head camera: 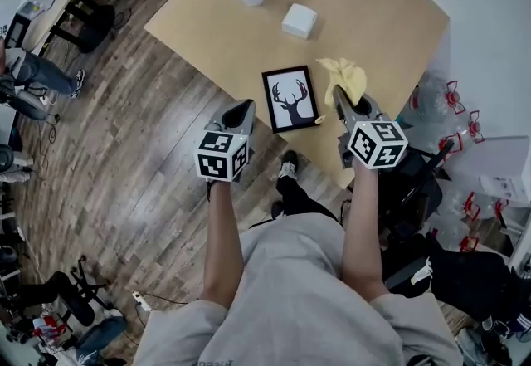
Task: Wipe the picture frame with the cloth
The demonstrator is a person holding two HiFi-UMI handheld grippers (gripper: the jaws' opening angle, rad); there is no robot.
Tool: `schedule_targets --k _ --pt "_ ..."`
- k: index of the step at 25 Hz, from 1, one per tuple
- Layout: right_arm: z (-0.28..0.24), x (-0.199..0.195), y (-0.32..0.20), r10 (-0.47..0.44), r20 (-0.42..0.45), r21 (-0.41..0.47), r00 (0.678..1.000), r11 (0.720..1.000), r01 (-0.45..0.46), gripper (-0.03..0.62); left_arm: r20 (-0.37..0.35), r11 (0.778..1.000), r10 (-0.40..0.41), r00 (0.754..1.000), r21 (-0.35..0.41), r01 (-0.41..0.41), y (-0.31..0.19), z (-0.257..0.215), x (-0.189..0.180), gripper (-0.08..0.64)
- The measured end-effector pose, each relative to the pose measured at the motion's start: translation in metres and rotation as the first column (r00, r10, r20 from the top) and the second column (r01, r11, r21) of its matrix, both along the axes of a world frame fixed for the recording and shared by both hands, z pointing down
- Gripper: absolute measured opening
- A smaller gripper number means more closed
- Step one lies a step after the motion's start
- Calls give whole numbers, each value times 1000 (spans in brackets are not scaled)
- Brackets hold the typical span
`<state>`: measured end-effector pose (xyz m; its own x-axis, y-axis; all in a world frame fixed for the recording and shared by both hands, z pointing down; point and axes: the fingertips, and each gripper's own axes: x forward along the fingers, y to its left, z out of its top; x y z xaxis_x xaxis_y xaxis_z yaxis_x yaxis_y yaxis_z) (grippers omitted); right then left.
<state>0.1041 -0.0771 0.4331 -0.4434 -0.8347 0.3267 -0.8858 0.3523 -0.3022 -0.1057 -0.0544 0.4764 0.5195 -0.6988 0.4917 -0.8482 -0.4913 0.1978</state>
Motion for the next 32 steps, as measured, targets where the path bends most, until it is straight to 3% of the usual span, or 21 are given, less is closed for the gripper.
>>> schedule_targets --k 3,6,9,13,16,19,20,23,24,25,27,32 --pt "-3 -1 -19 -23 -19 6 1000 1000 23 54 32 998 51 998 -26 -50 -12 14 10 52" --pt "-3 -6 -32 -92 -76 7 993 996 92 54 115 985 163 980 -81 -154 -6 45 17 52" --pt "10 -12 -40 -203 -194 -5 960 979 206 54 214 947 310 926 -155 -281 -2 78 24 52" --pt "42 -18 -52 -325 -317 -74 891 945 319 54 270 886 453 850 -242 -395 -9 114 33 52" --pt "59 -25 -58 -416 -417 -114 808 906 408 54 283 848 518 807 -292 -442 -15 133 39 52" --pt "73 -29 -64 -501 -486 -152 716 855 495 54 268 829 540 798 -332 -450 -21 148 45 52" --pt "79 -29 -66 -535 -514 -174 671 831 529 54 264 823 548 794 -341 -454 -22 152 48 52" --pt "88 -27 -76 -608 -633 -251 480 748 615 54 269 800 580 769 -363 -477 -25 162 55 52" --pt "89 -26 -81 -616 -655 -268 437 731 628 54 273 793 591 759 -370 -484 -26 164 56 52" --pt "91 -27 -86 -622 -661 -276 419 721 635 54 279 786 601 749 -377 -490 -27 167 56 52" --pt "101 -30 -95 -638 -631 -284 441 719 634 54 292 769 624 725 -394 -504 -30 174 56 52" --pt "141 -40 -103 -668 -473 -301 575 735 607 54 314 720 685 657 -428 -546 -34 184 56 52"
